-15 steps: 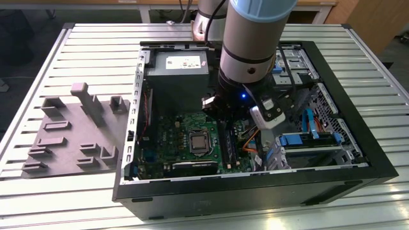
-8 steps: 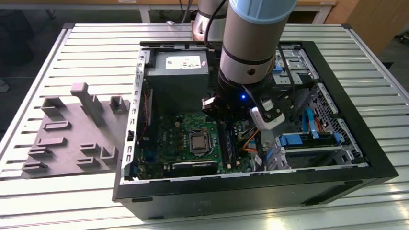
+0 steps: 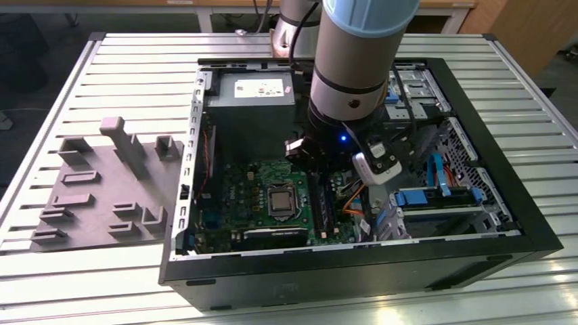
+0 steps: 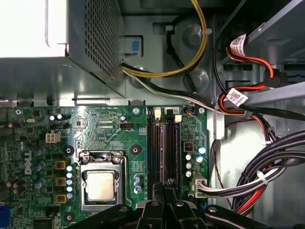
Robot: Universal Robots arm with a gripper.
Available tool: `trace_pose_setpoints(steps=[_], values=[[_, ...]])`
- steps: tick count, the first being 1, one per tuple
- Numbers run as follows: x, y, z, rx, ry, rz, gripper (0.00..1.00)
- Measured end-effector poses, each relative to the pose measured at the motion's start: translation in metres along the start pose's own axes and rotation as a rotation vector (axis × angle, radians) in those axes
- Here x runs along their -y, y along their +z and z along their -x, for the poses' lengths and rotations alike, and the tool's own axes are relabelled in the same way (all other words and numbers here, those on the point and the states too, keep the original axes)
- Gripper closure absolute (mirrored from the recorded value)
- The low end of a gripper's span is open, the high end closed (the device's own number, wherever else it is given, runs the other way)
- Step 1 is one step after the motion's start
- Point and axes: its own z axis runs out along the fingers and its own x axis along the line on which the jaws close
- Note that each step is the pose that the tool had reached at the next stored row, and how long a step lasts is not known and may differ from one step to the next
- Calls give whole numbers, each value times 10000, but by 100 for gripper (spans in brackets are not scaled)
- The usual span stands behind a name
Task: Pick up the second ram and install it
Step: 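Insert the second ram into the second slot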
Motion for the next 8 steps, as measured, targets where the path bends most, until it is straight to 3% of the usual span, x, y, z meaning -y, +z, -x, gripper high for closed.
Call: trace_pose_setpoints(steps=[8], values=[[0,19,0,1,0,0,88]])
